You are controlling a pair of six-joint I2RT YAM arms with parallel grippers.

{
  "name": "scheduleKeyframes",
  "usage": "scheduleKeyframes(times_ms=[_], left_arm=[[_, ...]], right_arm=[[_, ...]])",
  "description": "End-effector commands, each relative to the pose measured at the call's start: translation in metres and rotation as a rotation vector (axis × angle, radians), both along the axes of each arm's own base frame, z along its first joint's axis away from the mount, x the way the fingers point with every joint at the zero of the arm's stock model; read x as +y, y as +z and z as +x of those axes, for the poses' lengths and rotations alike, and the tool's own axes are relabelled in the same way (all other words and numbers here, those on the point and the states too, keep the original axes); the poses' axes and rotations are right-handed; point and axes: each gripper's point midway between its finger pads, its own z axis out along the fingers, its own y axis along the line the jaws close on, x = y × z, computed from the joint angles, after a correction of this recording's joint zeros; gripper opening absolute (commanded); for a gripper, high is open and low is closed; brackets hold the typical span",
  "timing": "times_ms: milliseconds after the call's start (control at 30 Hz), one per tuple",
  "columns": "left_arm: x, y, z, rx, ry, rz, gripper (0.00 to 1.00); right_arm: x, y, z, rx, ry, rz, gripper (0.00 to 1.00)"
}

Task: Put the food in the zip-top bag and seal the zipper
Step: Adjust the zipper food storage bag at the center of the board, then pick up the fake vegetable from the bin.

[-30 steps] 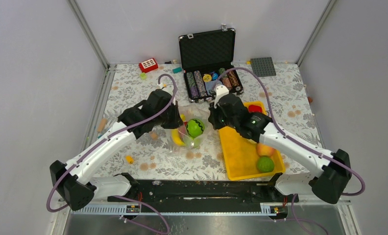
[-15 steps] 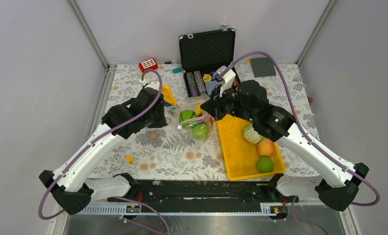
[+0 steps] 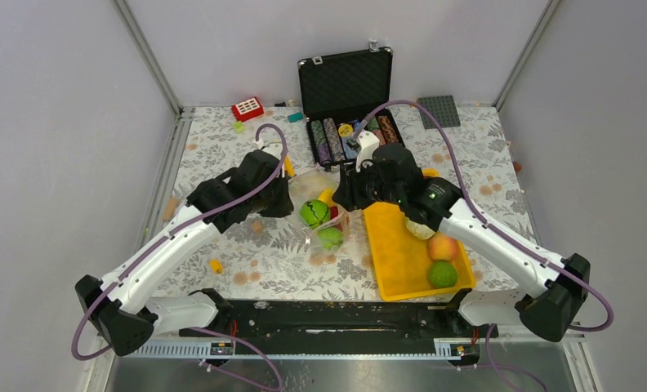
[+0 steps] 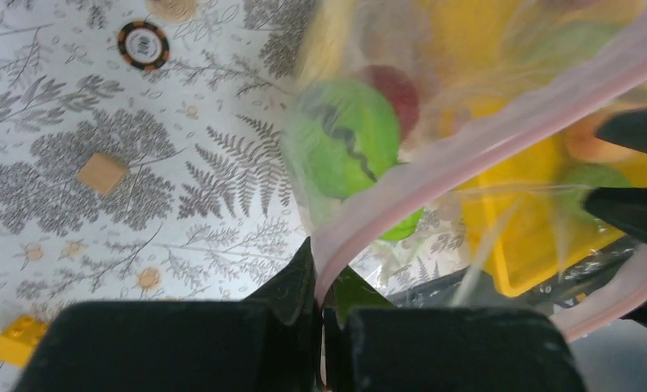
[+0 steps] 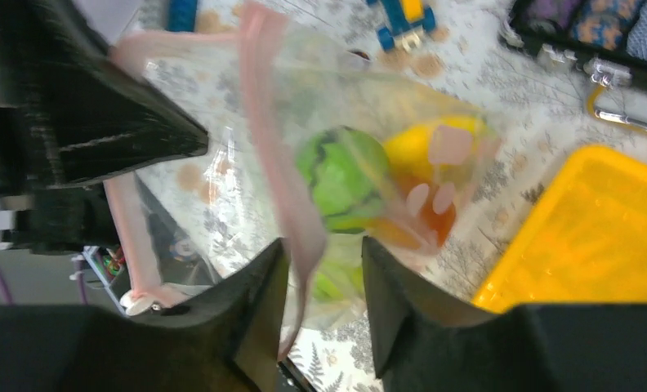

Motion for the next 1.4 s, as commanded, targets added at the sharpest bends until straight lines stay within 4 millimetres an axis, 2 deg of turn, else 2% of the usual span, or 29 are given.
scheduleKeyframes(times_ms=[0,33,133,200,300,367,467,600,700,833,1000,1167,1367], left_arm=[[-0.025,0.021,0.018,-0.076,-0.05,-0.094,0.0],[-0.027,0.021,0.019,-0.077,-0.055,-0.1,0.0],[-0.034,0.024,0.022,-0.078,-0.071,-0.118,0.0],[-0.038,0.026,0.024,-0.08,-0.08,-0.125,0.0],[-0.041,0.026,0.028,-0.081,-0.083,-0.125,0.0],[-0.042,0.026,0.03,-0.085,-0.085,-0.122,0.0],[-0.043,0.025,0.032,-0.088,-0.084,-0.114,0.0],[-0.044,0.022,0.033,-0.082,-0.089,-0.111,0.0],[-0.044,0.022,0.033,-0.082,-0.087,-0.109,0.0],[-0.044,0.022,0.033,-0.083,-0.088,-0.109,0.0],[-0.044,0.022,0.032,-0.081,-0.089,-0.11,0.0],[-0.044,0.021,0.033,-0.078,-0.093,-0.108,0.0],[-0.044,0.02,0.032,-0.076,-0.095,-0.106,0.0]], right_arm=[[-0.013,-0.01,0.017,0.051,-0.103,0.016,0.65],[-0.015,-0.01,0.018,0.049,-0.107,0.016,0.75],[-0.025,-0.001,0.017,0.018,-0.131,0.028,0.92],[-0.036,0.008,0.017,-0.018,-0.17,0.03,0.99],[-0.063,0.017,0.016,-0.077,-0.264,0.023,1.0],[-0.092,0.024,0.016,-0.099,-0.396,0.032,1.0],[-0.13,0.019,0.019,-0.095,-0.562,0.027,1.0],[-0.179,-0.019,0.025,0.013,-0.77,-0.058,1.0],[-0.203,-0.052,0.03,0.084,-0.878,-0.164,1.0],[-0.212,-0.091,0.038,0.191,-0.915,-0.276,1.0],[-0.229,-0.127,0.048,0.268,-0.973,-0.401,1.0],[-0.236,-0.149,0.056,0.328,-1.003,-0.462,1.0],[-0.246,-0.169,0.053,0.379,-1.029,-0.541,1.0]])
